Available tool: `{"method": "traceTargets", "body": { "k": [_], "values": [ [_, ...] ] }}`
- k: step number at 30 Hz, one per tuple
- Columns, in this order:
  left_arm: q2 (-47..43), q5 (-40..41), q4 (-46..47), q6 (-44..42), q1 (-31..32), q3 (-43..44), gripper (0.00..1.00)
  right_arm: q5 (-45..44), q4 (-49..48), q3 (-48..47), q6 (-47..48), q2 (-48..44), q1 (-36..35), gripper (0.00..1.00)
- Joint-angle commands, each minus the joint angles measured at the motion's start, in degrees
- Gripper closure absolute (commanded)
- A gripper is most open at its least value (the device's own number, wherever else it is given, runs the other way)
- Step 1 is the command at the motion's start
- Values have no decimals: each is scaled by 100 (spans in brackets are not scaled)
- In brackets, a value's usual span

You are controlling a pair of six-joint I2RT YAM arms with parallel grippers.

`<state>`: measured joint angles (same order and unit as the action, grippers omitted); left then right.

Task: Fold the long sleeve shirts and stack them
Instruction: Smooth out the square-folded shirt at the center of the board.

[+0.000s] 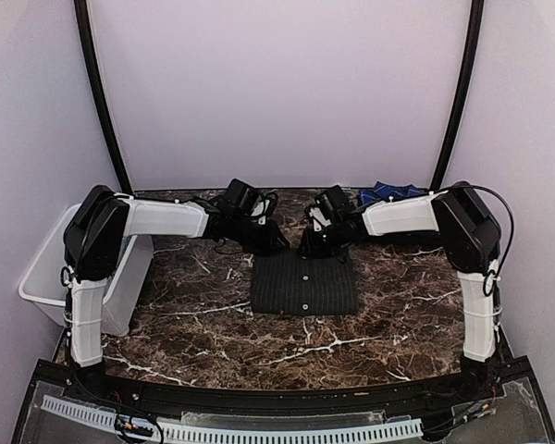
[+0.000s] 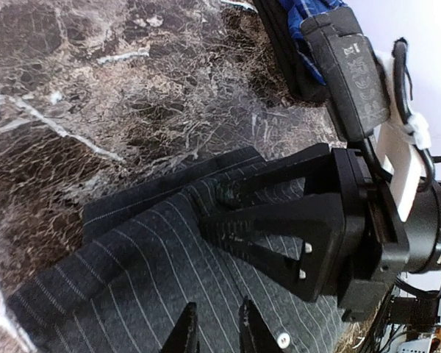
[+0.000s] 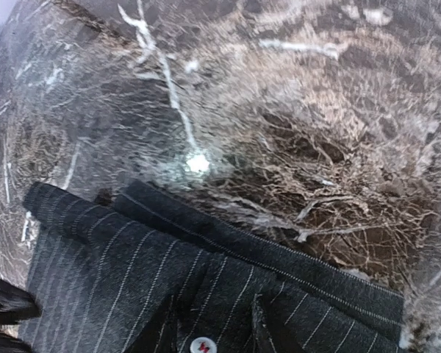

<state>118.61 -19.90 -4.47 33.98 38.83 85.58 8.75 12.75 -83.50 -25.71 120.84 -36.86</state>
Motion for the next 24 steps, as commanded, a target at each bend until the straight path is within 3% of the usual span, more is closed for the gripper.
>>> {"method": "traceTargets", "body": {
  "k": [1, 6, 11, 19, 24],
  "values": [
    [601, -152, 48, 80, -10, 600, 82, 274, -51, -233, -31, 242, 181, 67],
    [1390, 684, -549, 138, -28, 1315, 85, 175, 63, -213, 58, -34, 225, 61],
    [1665, 856, -763, 364, -76, 1545, 86, 28, 21, 241, 119, -739, 223, 57],
    [1662, 949, -1003, 267, -76, 1767, 85, 334, -512, 1250, -62, -805, 742, 62],
    [1542, 890, -1293, -77, -69, 2242, 74, 483, -292, 1132, 10, -379, 1017, 64]
  ]
}}
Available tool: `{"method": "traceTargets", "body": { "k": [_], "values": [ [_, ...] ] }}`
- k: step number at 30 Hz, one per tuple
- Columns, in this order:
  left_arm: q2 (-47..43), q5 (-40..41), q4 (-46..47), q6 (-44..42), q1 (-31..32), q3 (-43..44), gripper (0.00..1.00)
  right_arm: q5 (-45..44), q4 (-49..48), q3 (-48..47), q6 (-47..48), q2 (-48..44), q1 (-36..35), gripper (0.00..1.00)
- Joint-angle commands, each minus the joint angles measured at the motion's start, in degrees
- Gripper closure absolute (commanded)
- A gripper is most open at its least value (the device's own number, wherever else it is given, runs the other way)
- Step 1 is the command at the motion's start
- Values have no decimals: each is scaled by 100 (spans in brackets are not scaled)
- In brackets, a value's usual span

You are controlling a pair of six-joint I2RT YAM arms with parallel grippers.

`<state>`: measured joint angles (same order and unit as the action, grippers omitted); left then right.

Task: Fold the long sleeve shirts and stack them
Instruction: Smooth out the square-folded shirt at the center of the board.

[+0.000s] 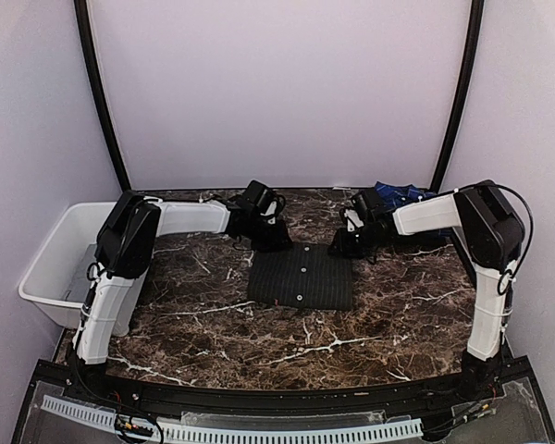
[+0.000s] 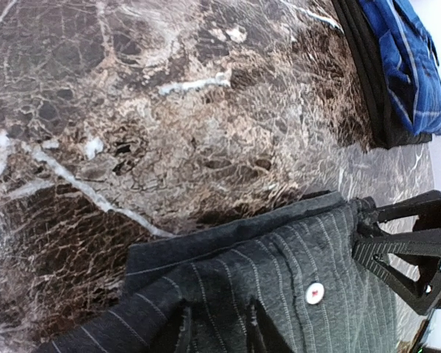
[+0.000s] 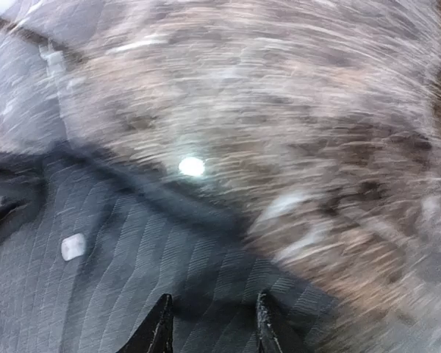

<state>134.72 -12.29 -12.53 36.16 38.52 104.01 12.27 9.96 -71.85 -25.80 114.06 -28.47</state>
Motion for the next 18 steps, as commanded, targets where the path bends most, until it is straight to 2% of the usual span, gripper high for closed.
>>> {"method": "traceTargets", "body": {
  "k": [1, 3, 6, 12, 18],
  "values": [
    [-163, 139, -610, -409, -40, 462, 73, 135, 37, -83, 22, 335, 194, 64],
    [-392, 129, -762, -549, -34, 530, 68, 127, 76, -149, 23, 309, 201, 65],
    [-839, -16, -804, -689, 14, 160, 64, 82, 216, -285, 76, 155, 197, 64],
    [-1815, -718, -376, -647, 205, -1355, 66, -182, 630, -499, 185, -455, -50, 62],
    [-2437, -1193, 24, -429, 349, -2534, 68, -218, 572, 46, -84, -1137, -741, 62]
  ]
}}
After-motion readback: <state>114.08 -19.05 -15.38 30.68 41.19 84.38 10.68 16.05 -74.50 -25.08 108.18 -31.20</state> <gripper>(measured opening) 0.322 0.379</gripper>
